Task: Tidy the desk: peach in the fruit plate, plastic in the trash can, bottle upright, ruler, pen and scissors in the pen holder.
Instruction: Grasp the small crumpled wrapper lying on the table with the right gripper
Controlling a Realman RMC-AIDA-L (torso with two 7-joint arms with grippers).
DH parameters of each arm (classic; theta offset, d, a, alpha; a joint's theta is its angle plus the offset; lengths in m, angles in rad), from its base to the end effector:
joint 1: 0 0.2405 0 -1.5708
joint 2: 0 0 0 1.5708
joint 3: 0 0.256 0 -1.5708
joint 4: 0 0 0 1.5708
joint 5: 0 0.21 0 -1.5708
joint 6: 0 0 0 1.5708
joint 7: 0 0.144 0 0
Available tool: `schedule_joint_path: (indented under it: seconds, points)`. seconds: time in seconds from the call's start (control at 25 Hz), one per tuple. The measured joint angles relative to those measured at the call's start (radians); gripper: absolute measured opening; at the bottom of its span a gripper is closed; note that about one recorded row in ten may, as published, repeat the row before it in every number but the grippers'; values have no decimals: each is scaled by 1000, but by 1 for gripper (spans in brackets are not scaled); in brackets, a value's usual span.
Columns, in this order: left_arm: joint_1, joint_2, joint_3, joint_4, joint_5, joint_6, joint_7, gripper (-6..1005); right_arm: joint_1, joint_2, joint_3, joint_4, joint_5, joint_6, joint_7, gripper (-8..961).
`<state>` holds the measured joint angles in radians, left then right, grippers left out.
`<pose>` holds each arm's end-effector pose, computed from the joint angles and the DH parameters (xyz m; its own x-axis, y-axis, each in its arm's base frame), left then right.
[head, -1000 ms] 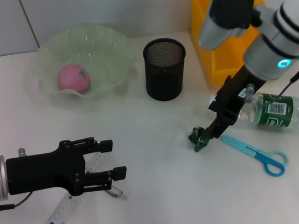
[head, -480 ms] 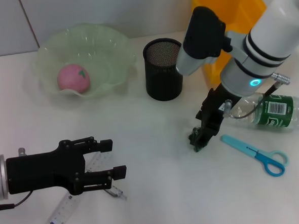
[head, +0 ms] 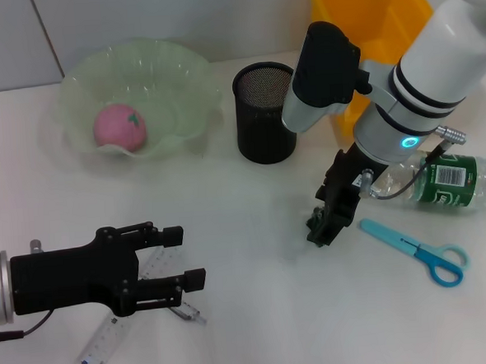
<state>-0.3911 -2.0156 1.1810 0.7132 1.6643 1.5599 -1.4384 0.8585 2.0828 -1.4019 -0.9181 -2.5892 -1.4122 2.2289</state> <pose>-0.2552 0.2925 -0.0180 0.8032 0.3677 0.4686 0.4016 -0.9153 0.0298 0.1710 0.3853 -0.0491 0.8332 -0.3745 0.4068 -0.2876 -0.9219 -0.2597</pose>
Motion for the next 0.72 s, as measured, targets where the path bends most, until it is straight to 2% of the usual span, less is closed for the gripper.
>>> schedule_joint_path:
  seconds: [0.72]
  points:
    - [2,1,-9,0,0,0,0,762,2,0,-37,10,0,7,0,741]
